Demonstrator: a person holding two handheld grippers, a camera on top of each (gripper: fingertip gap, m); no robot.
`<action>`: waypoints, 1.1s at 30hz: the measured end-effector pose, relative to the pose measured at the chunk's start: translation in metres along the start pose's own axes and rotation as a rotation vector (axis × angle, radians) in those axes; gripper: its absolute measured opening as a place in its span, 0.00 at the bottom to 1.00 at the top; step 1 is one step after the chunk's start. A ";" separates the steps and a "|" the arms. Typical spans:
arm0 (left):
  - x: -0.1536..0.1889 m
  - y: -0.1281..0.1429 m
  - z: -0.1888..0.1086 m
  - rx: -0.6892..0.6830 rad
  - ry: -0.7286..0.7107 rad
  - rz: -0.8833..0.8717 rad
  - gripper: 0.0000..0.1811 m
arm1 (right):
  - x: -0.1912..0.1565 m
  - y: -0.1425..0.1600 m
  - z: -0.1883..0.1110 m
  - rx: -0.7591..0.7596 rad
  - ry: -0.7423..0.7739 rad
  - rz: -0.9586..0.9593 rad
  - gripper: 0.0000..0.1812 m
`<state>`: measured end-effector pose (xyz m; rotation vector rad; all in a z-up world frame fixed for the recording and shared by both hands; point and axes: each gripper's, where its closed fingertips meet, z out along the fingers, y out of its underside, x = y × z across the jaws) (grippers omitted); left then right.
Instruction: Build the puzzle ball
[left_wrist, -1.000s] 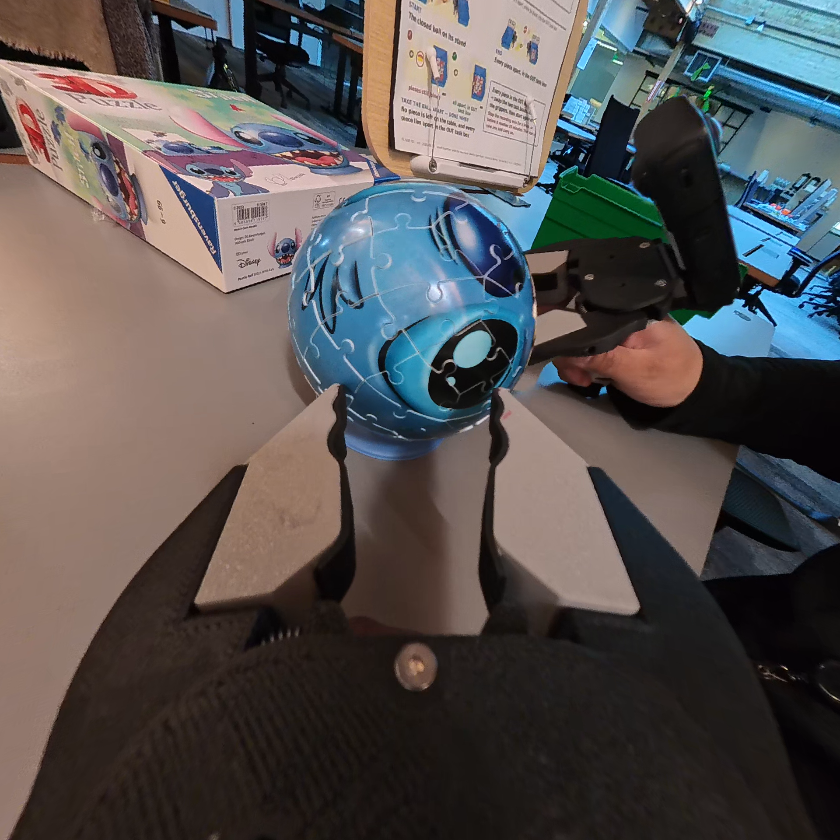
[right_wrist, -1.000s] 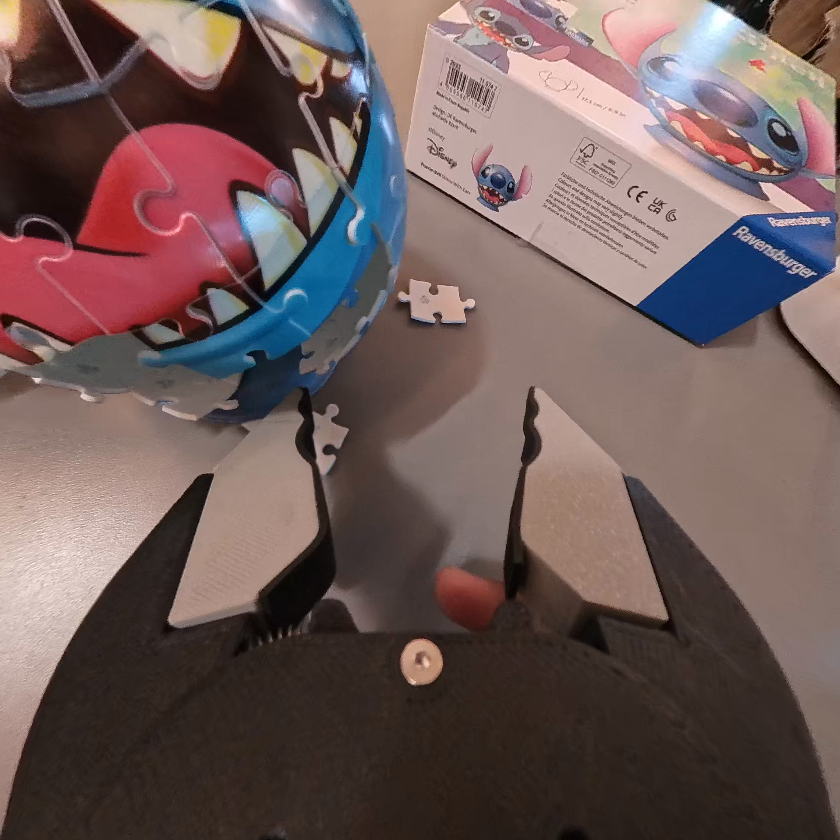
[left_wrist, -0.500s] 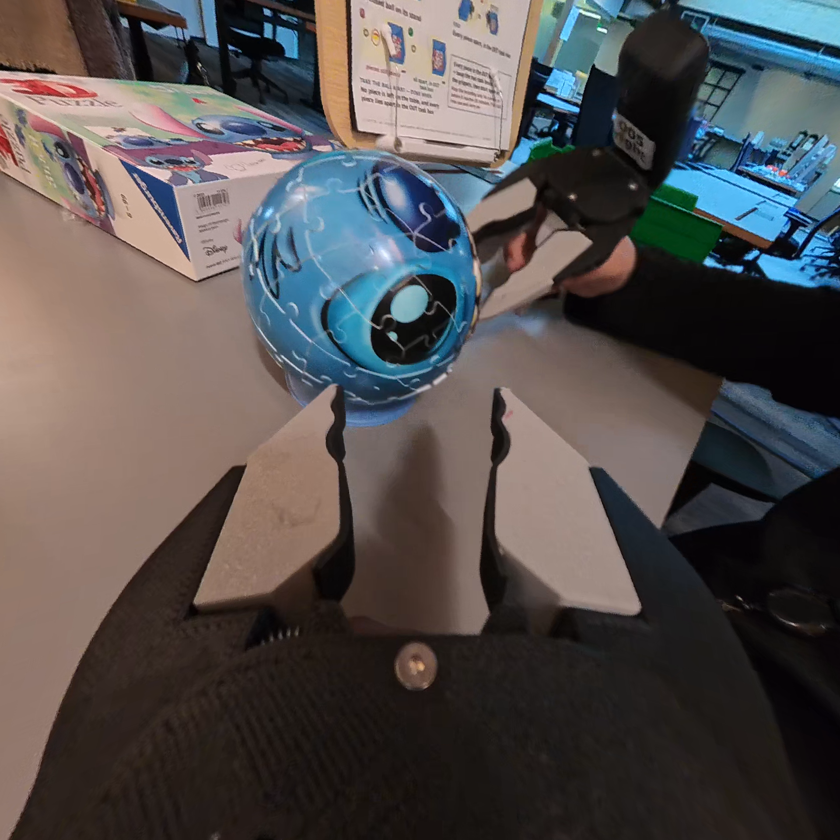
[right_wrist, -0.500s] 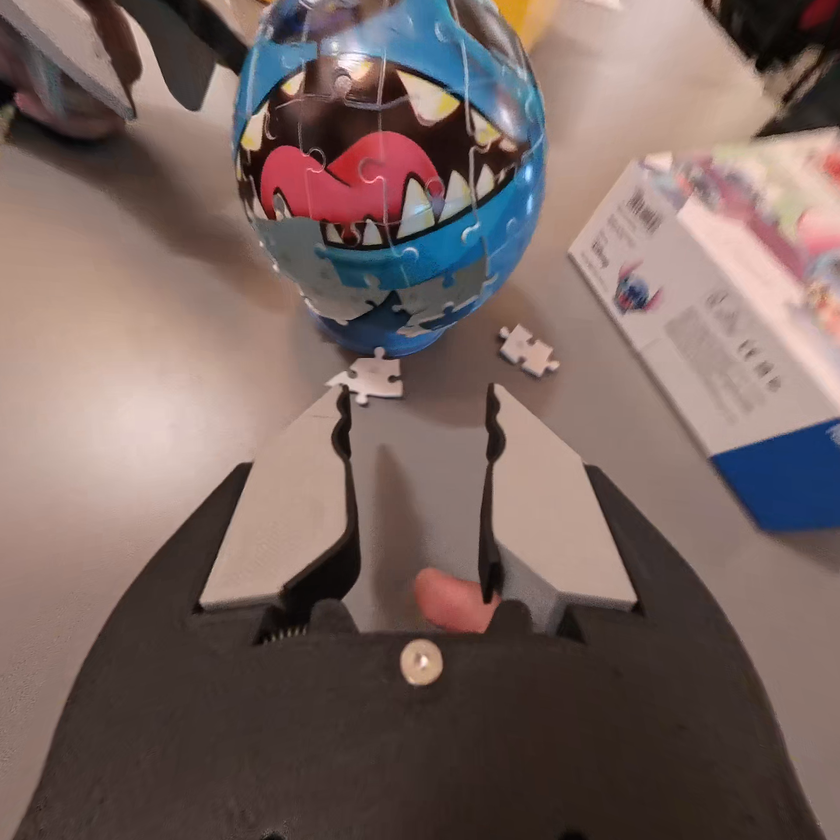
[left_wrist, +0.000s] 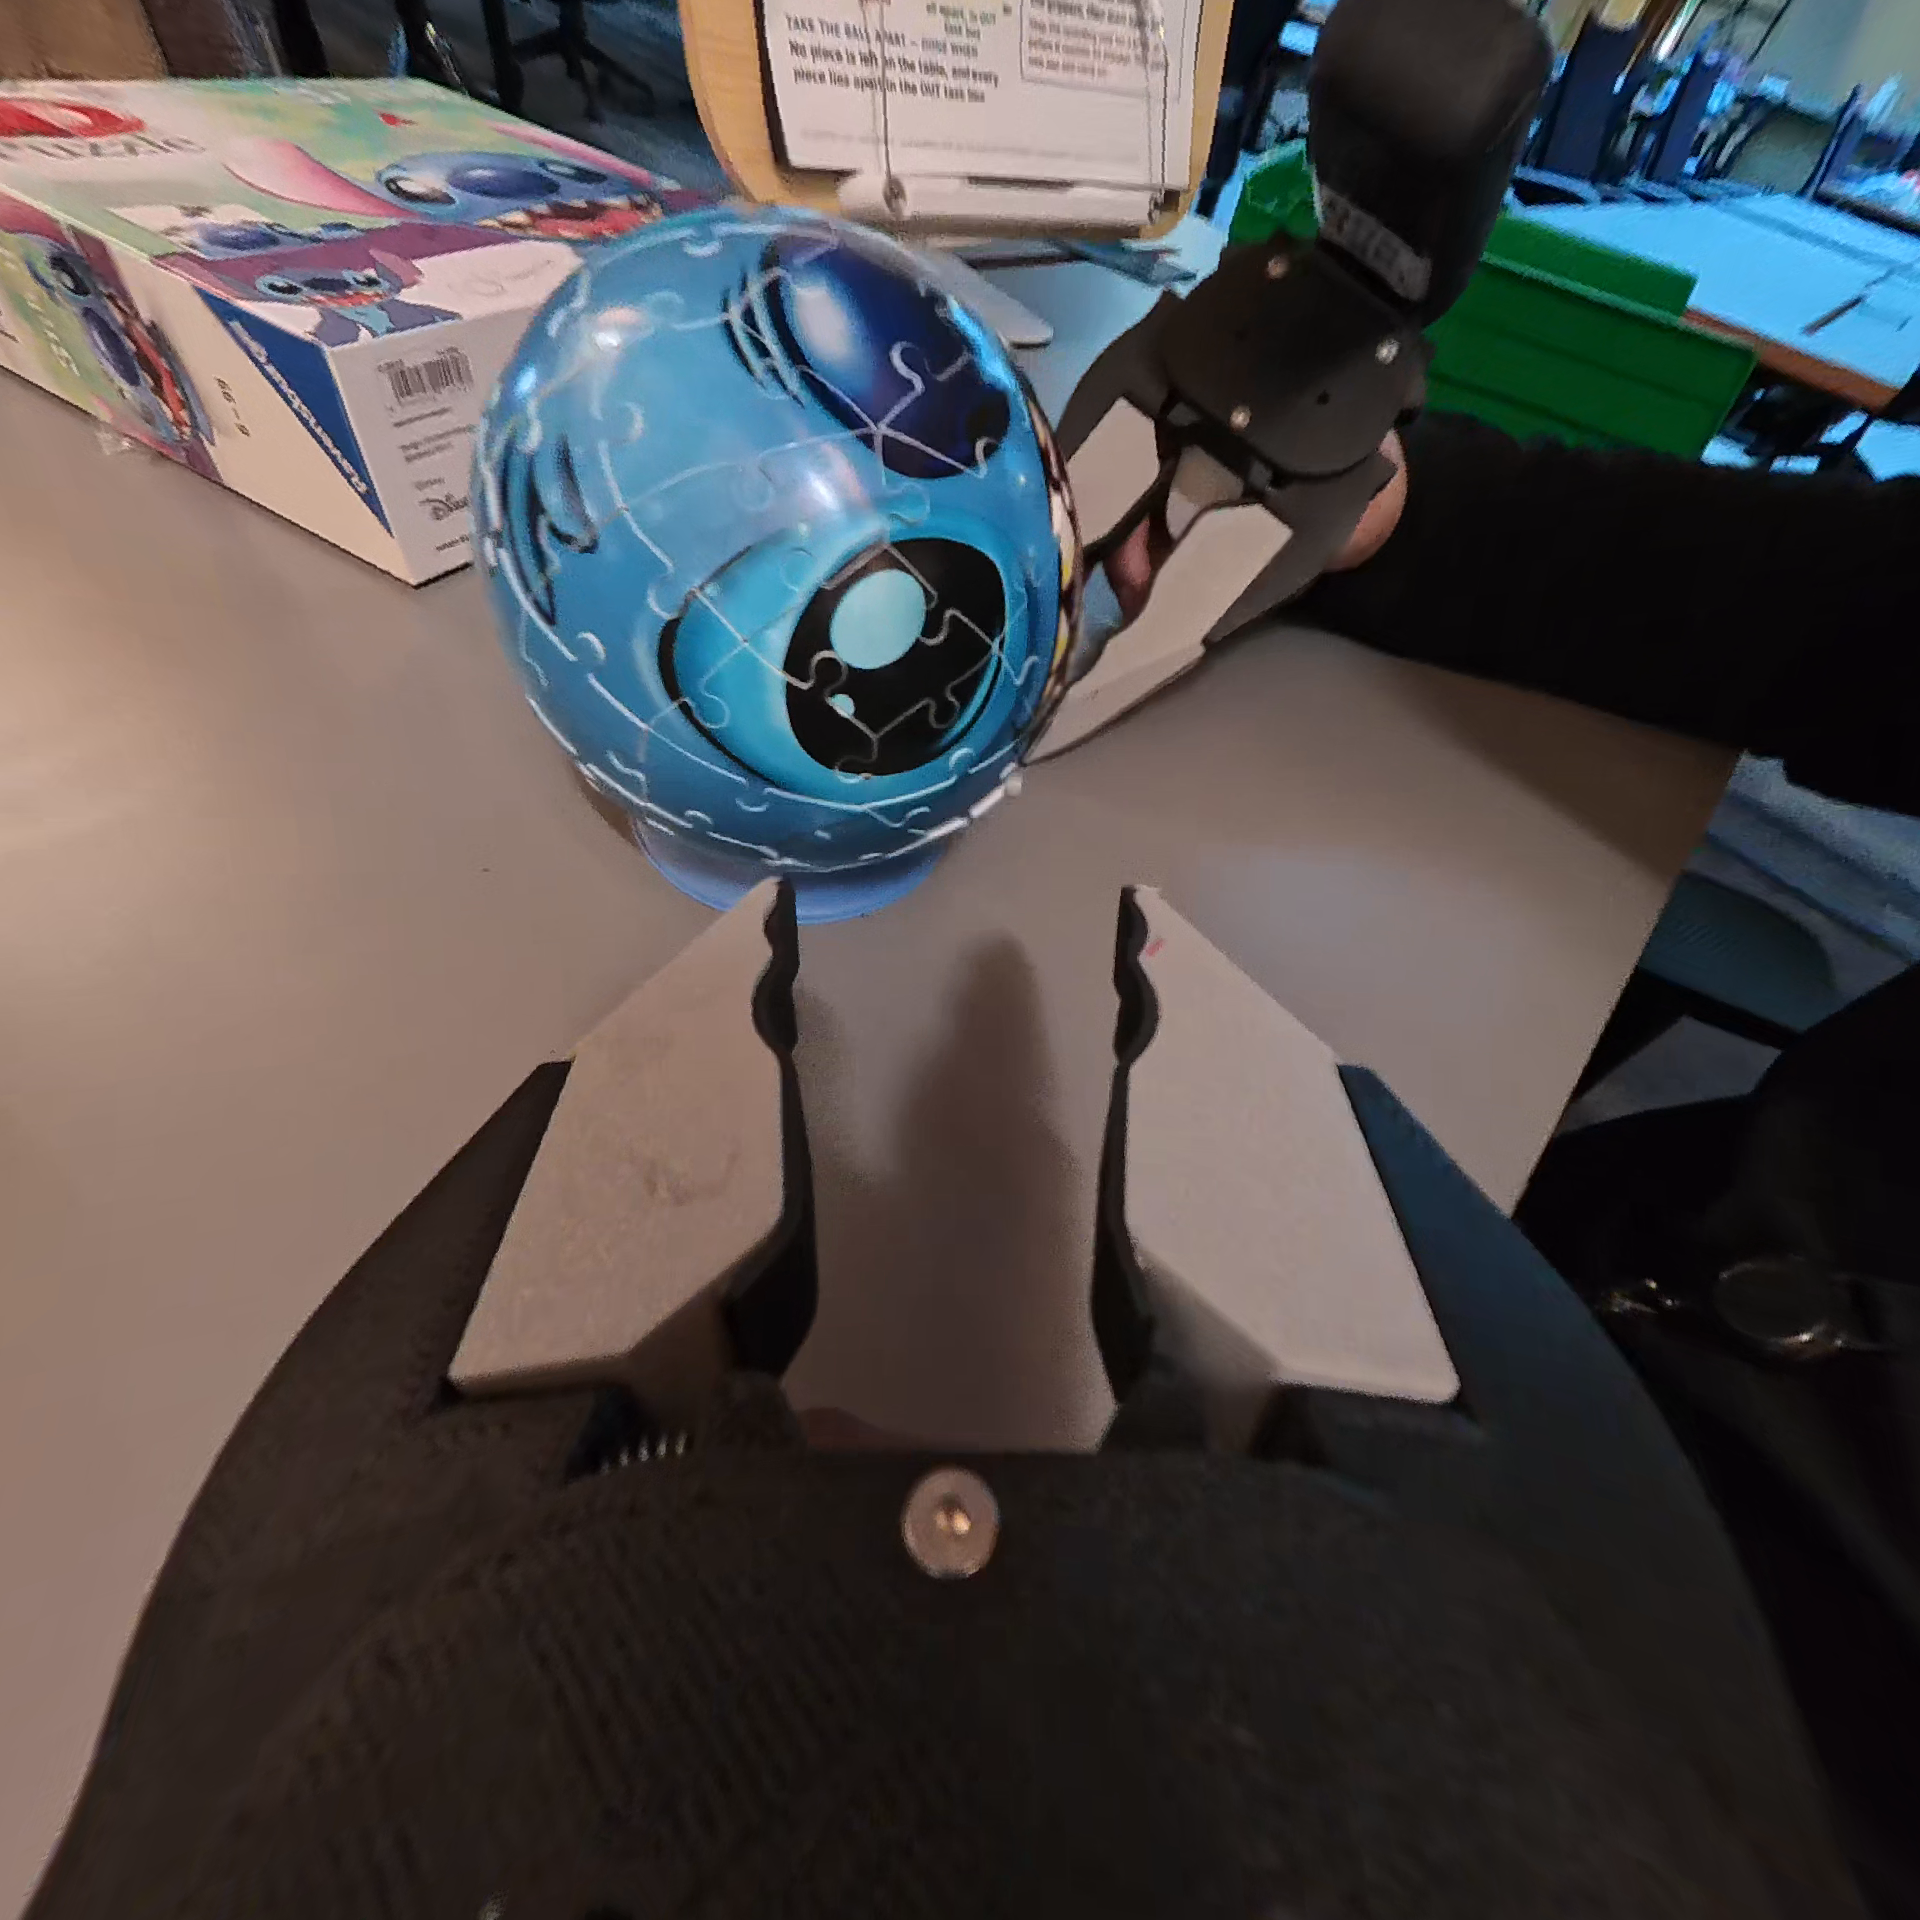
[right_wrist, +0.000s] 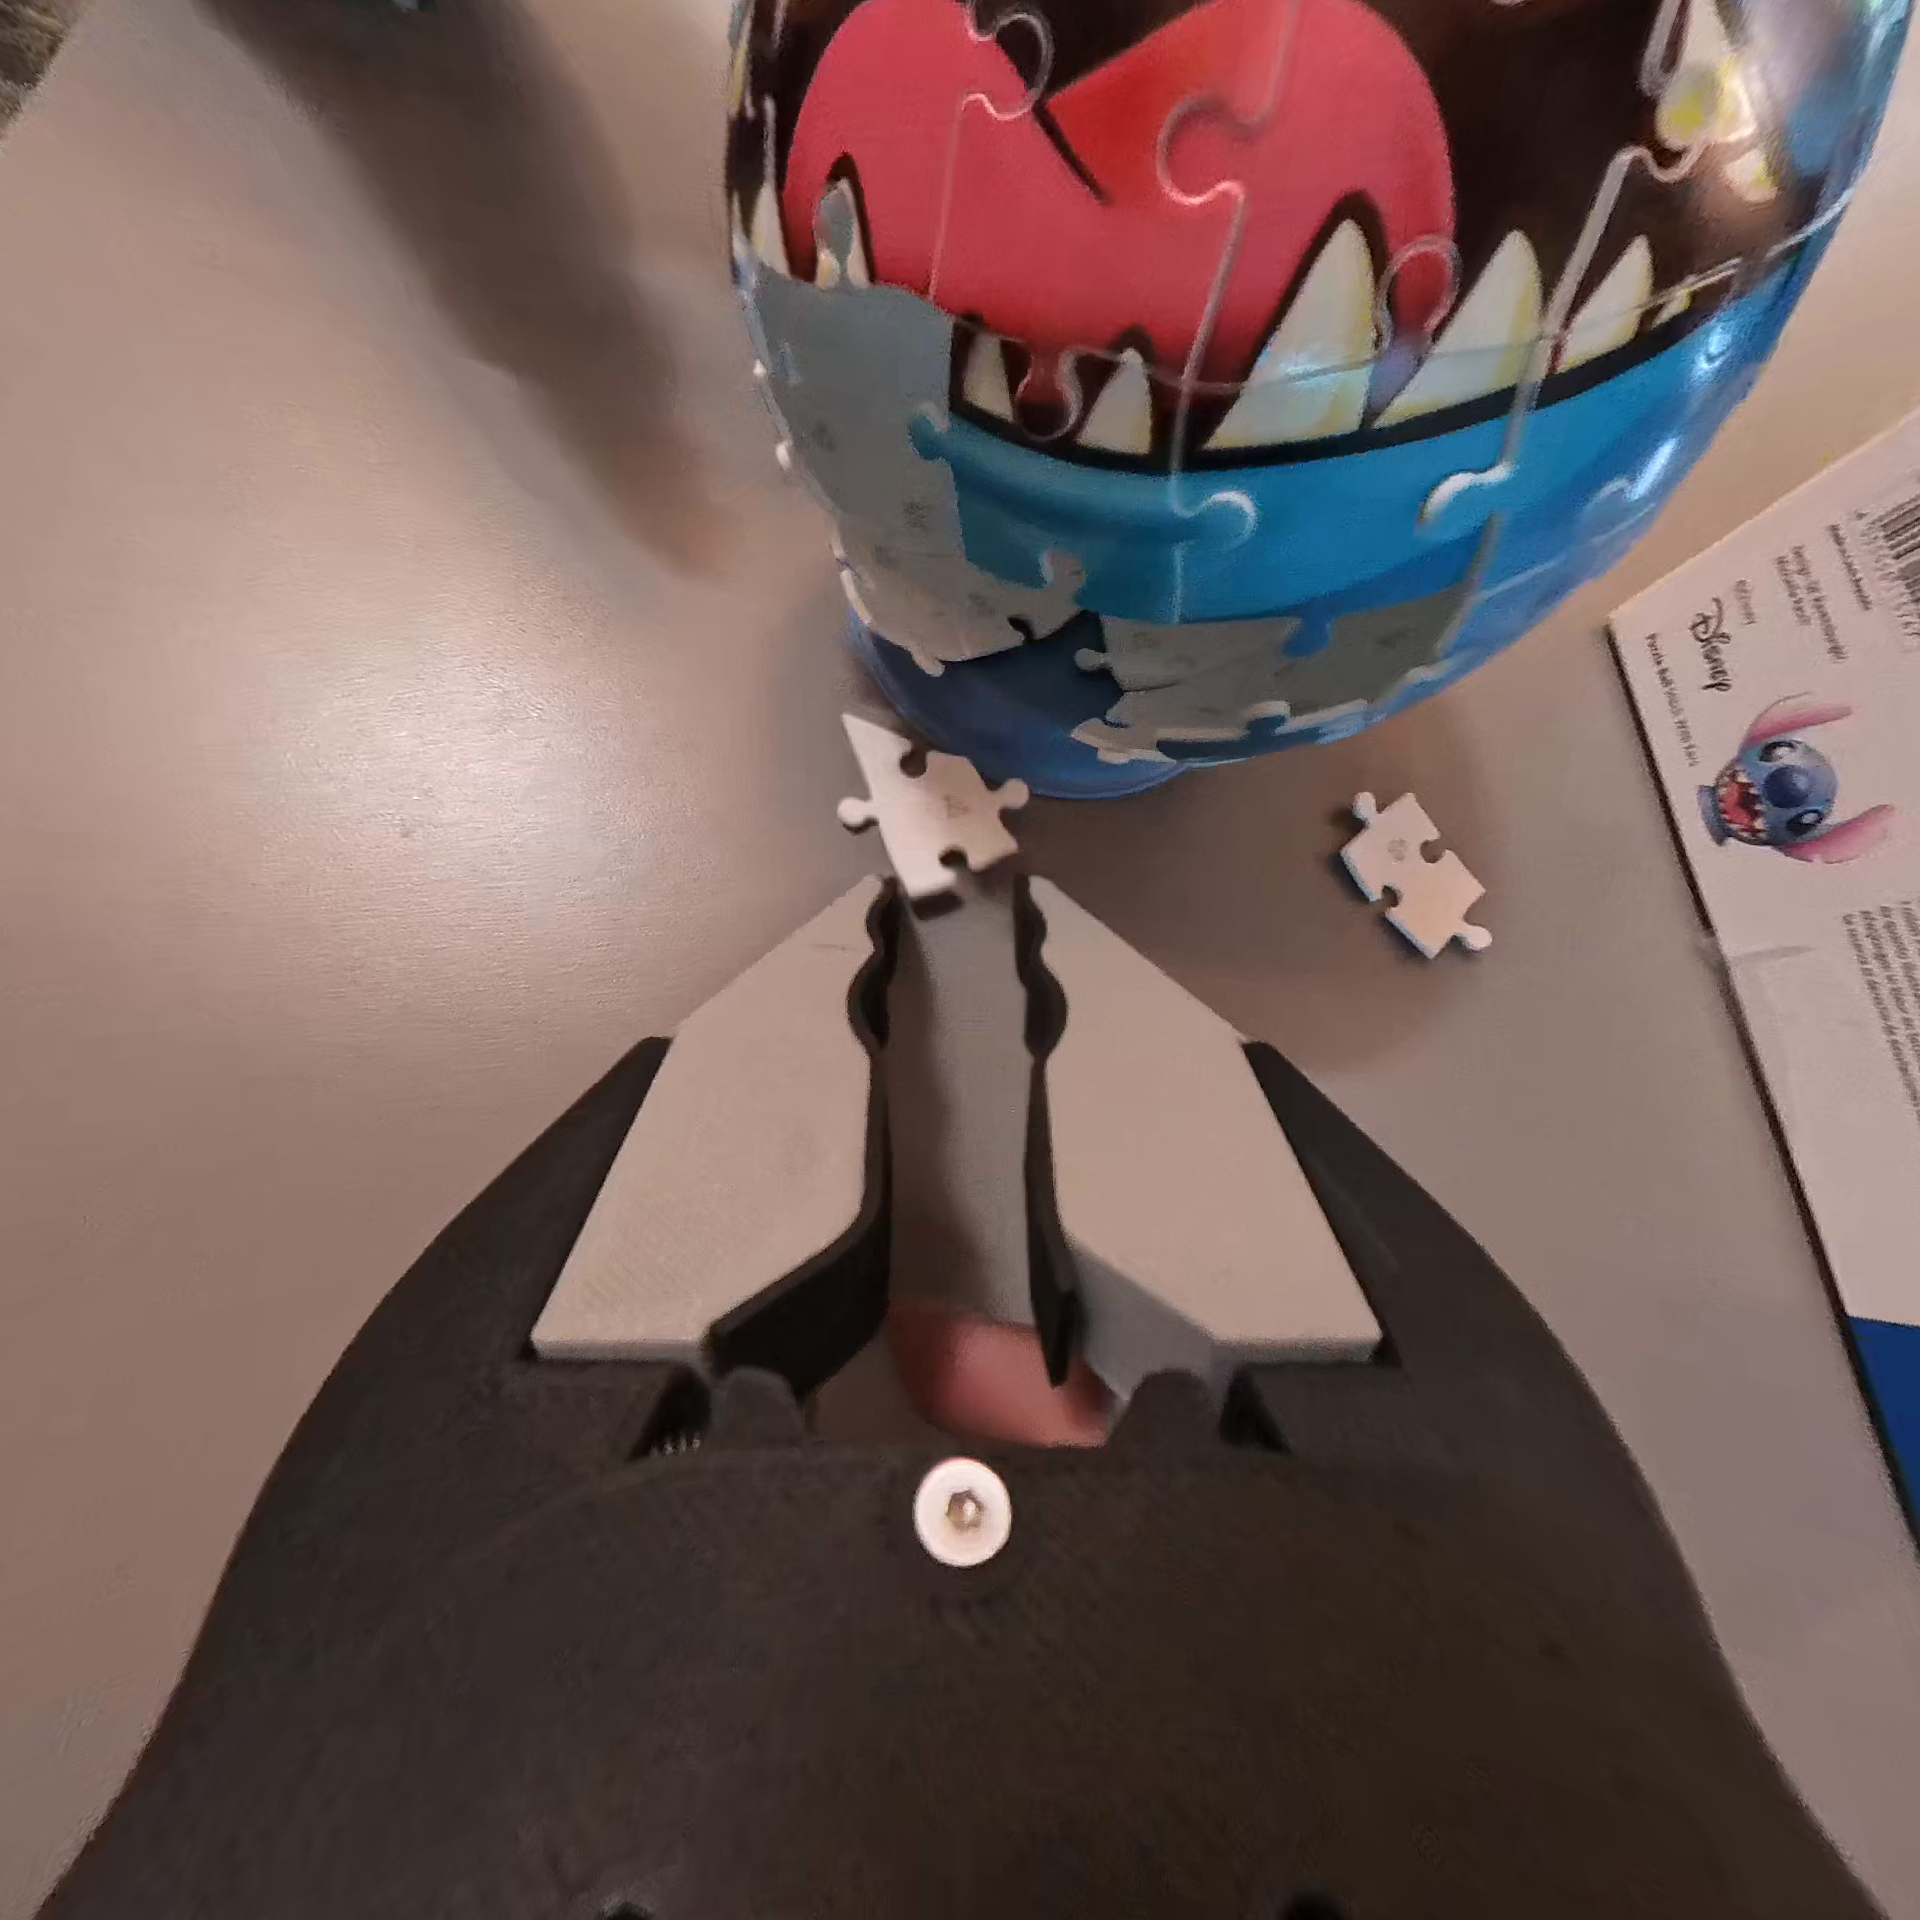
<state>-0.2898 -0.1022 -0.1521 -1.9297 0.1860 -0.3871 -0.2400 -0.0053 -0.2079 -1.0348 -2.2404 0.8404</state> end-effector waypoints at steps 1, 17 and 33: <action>0.002 0.002 0.002 -0.021 0.005 0.009 0.33 | -0.001 0.000 0.000 -0.003 -0.009 0.006 0.12; 0.035 0.010 0.030 -0.099 -0.099 0.334 0.18 | -0.011 -0.004 0.002 0.001 0.002 -0.009 0.02; 0.023 0.029 0.067 -0.281 -0.339 0.801 0.11 | -0.007 -0.008 -0.014 0.054 0.042 0.336 0.18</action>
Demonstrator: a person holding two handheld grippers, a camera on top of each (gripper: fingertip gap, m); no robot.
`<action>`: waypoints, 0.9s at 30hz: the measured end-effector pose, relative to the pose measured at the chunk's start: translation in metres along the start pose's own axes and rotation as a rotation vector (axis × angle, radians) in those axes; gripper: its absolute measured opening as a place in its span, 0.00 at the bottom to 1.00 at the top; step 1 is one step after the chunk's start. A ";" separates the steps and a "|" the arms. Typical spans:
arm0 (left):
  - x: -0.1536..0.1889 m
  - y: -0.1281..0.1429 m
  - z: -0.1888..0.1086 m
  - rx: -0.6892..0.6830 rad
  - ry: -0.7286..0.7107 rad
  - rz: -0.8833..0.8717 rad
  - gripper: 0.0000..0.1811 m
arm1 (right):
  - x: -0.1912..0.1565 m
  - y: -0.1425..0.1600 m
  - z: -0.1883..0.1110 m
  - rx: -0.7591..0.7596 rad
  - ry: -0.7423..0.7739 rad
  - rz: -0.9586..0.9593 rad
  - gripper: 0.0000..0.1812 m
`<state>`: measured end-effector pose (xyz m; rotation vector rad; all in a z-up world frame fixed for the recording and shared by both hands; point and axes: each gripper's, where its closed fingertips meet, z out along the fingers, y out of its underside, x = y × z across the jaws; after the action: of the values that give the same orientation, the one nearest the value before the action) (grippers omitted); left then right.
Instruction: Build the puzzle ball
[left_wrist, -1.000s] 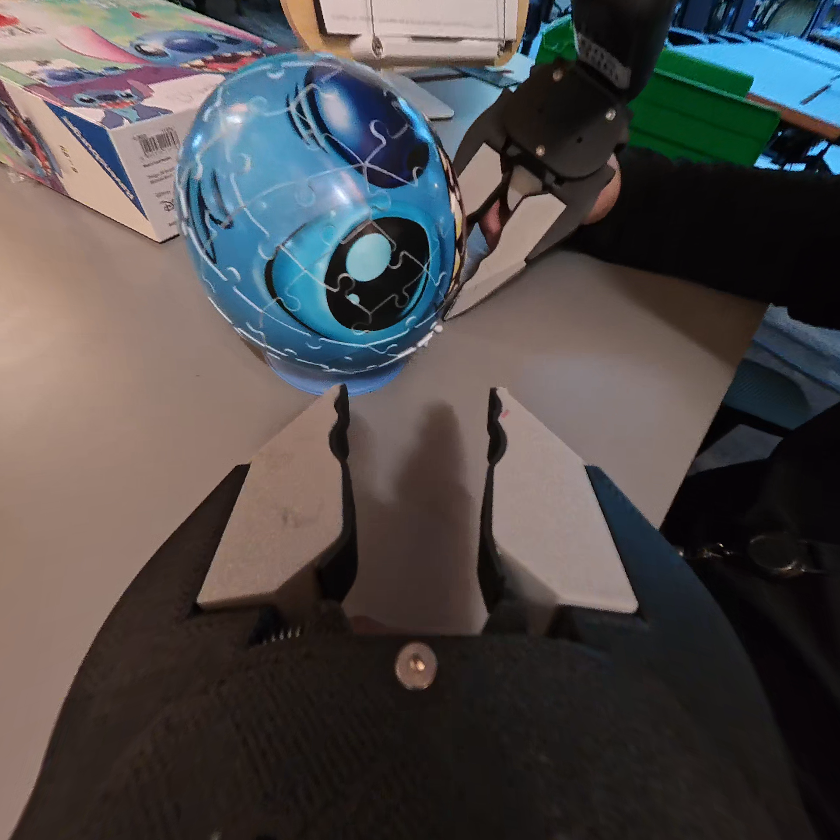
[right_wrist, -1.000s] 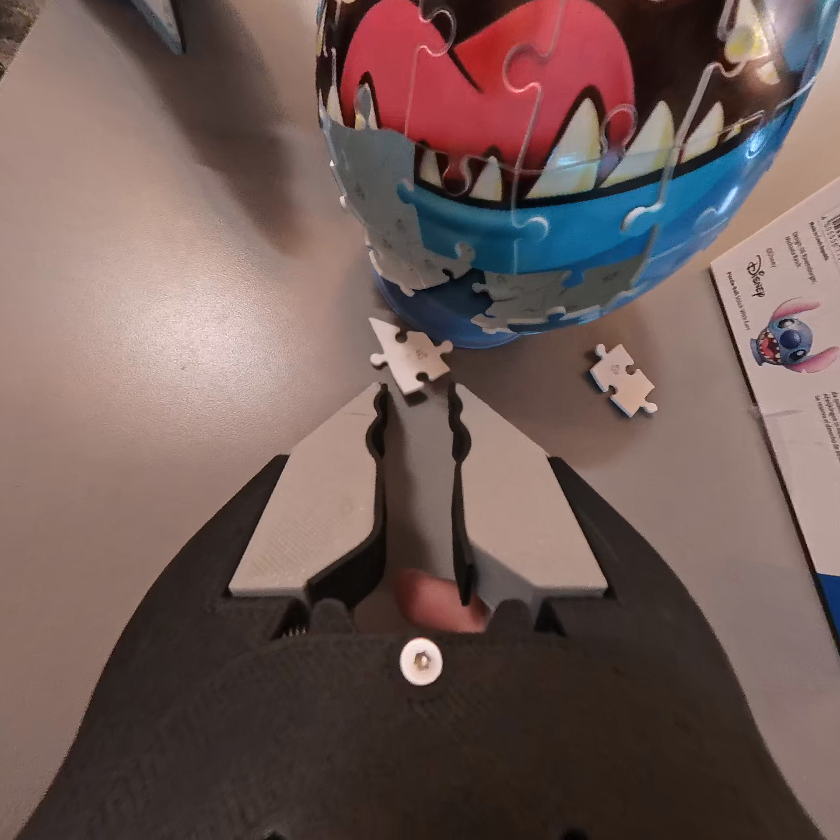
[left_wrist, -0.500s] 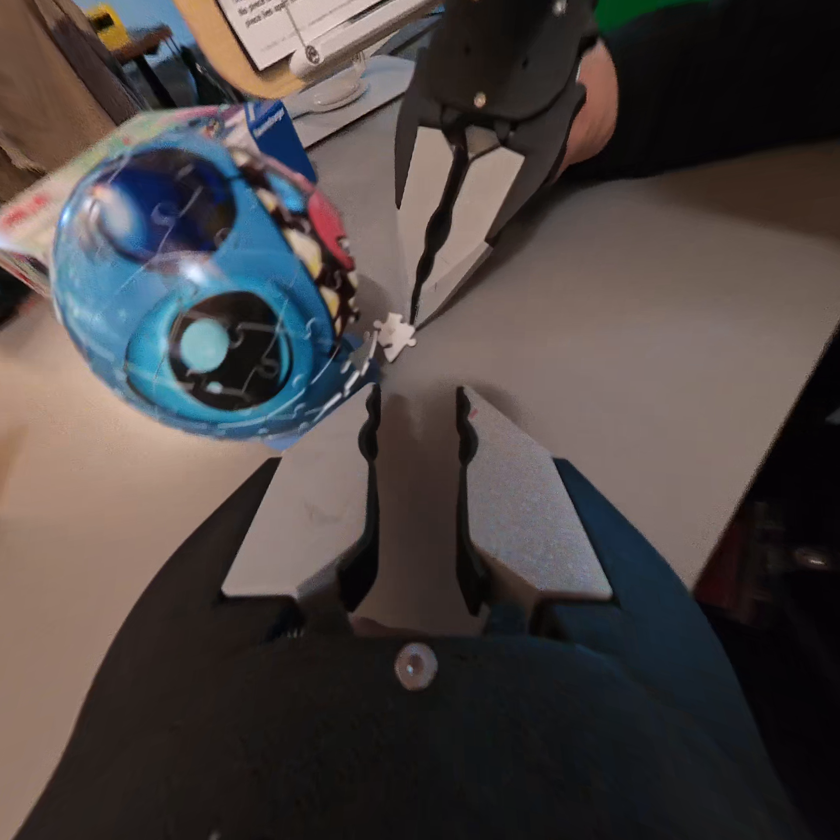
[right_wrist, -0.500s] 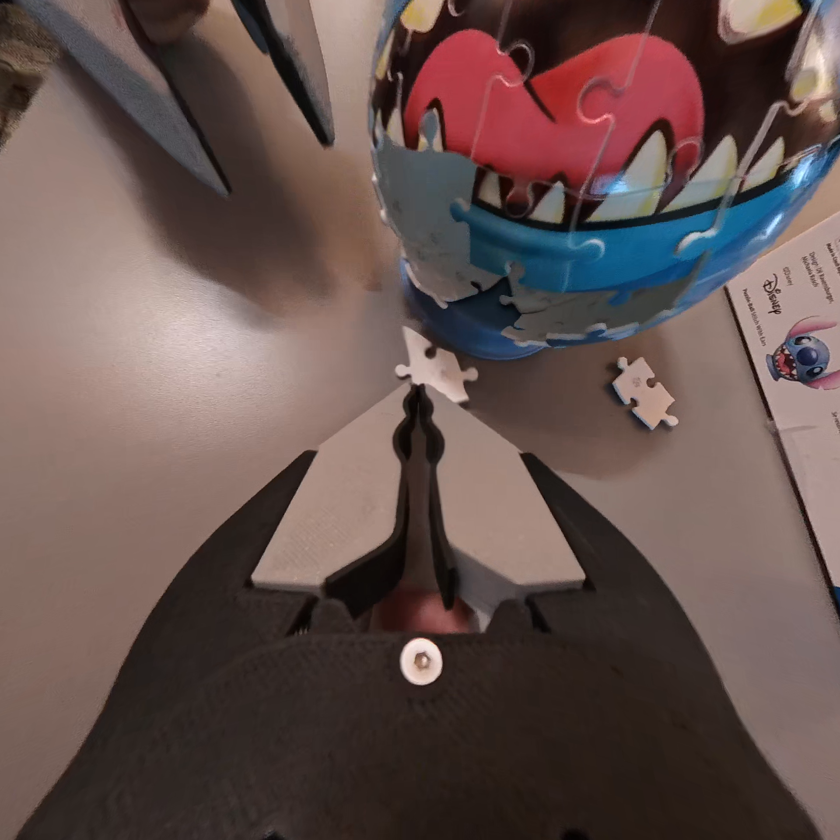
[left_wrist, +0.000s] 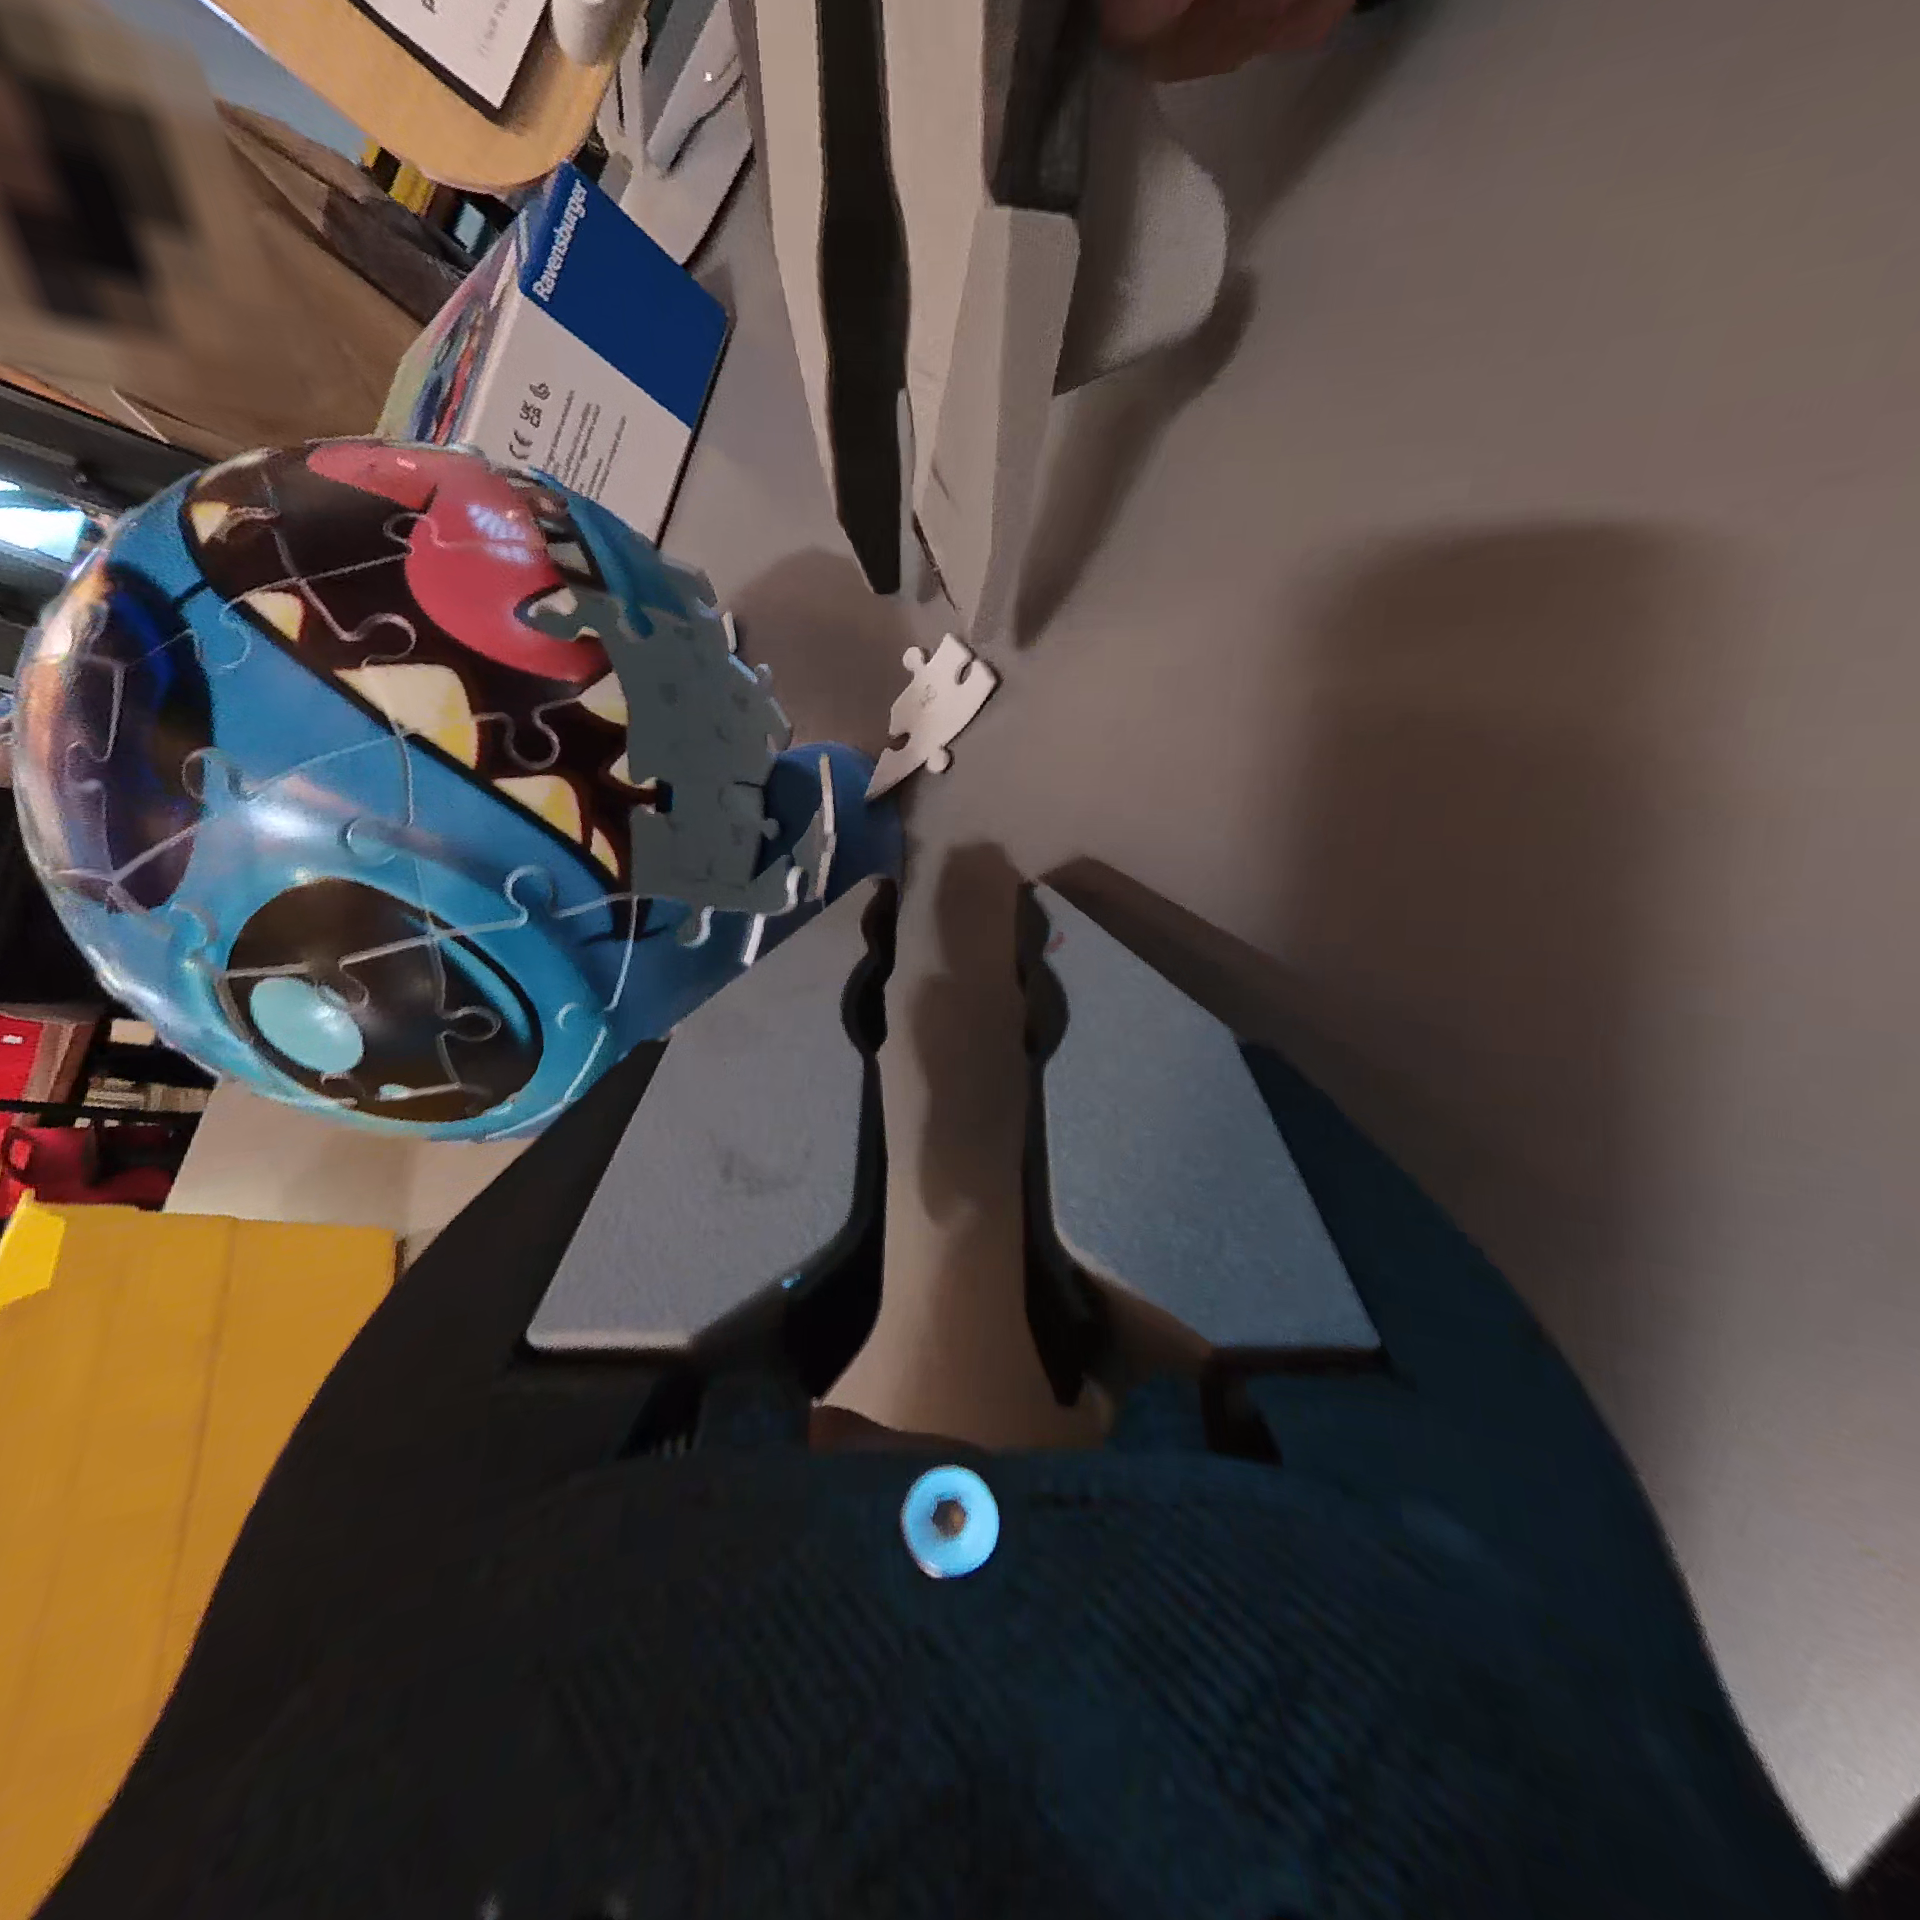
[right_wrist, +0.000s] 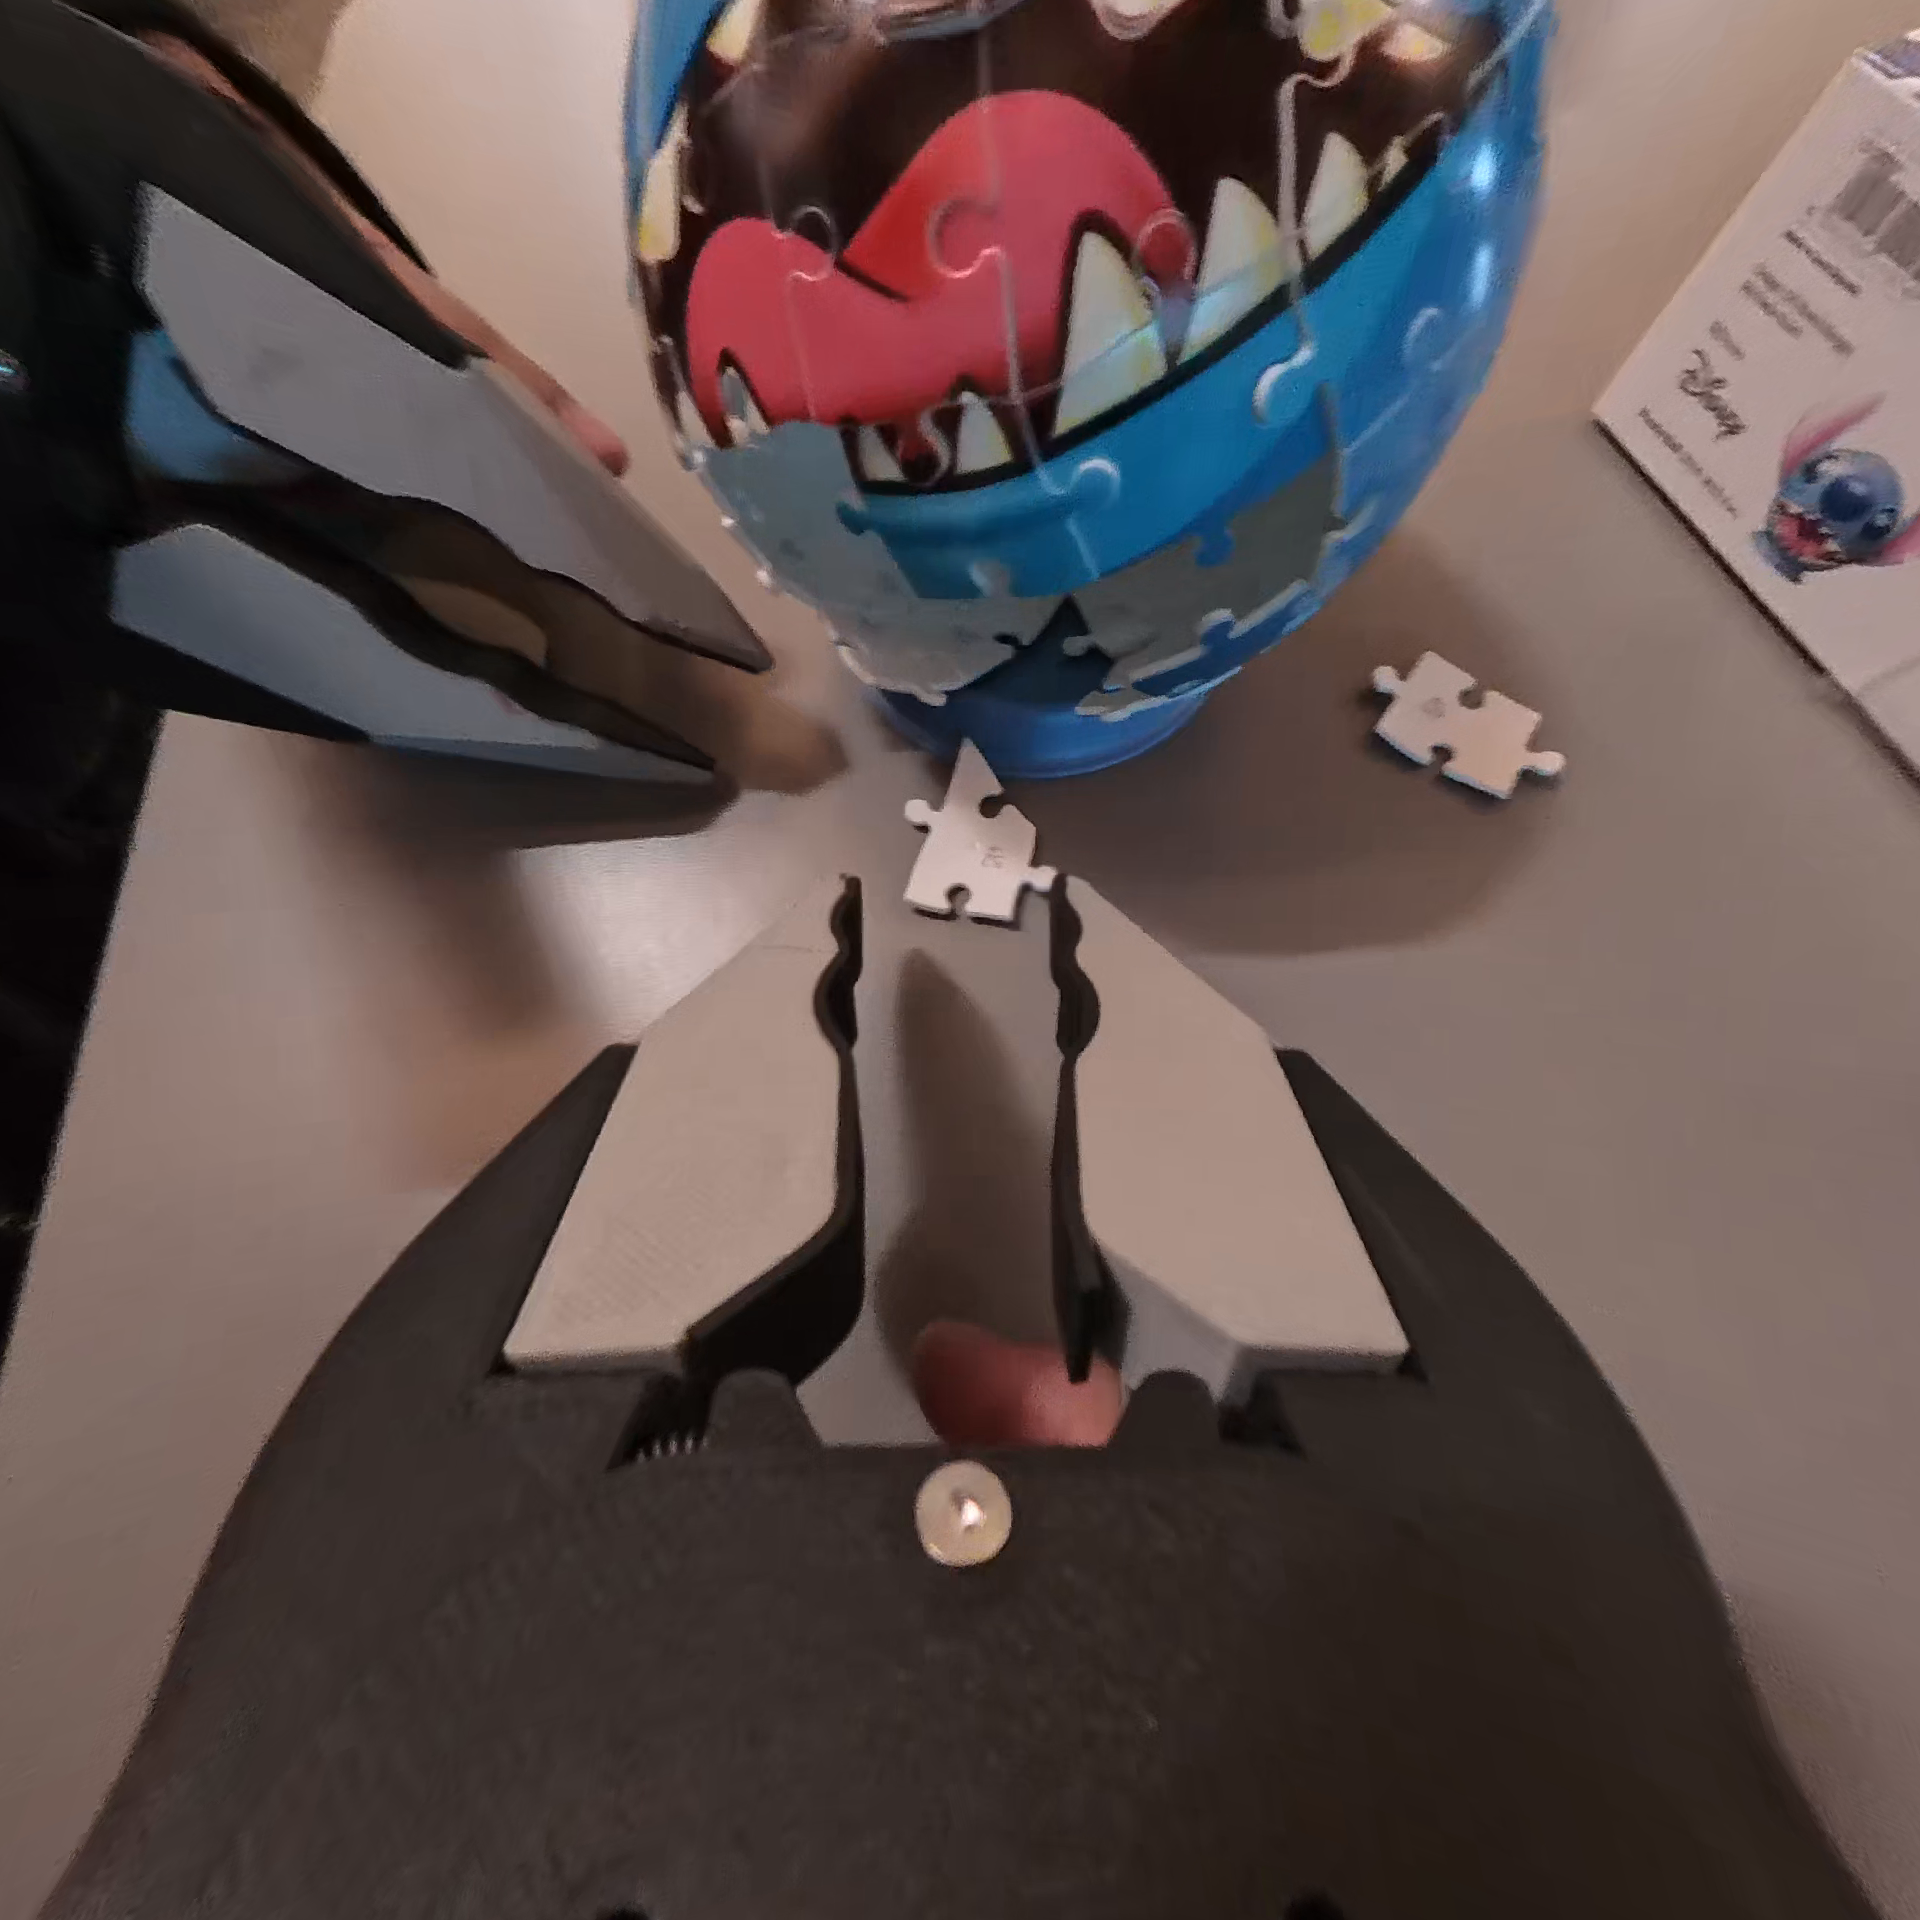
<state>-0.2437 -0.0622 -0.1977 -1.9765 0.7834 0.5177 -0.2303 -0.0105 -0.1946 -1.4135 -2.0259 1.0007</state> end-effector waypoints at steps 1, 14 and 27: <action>0.000 0.001 -0.001 0.000 -0.004 0.001 0.11 | 0.004 0.001 0.002 -0.011 0.034 -0.027 0.21; 0.000 0.001 -0.003 0.002 -0.020 0.005 0.12 | -0.004 0.005 0.020 -0.074 0.056 -0.046 0.16; -0.006 -0.010 0.012 0.017 -0.140 0.213 0.12 | -0.030 -0.005 0.001 0.005 -0.099 0.022 0.16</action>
<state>-0.2414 -0.0465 -0.1940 -1.8288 0.9115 0.7643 -0.2234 -0.0399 -0.1905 -1.4124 -2.0801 1.1040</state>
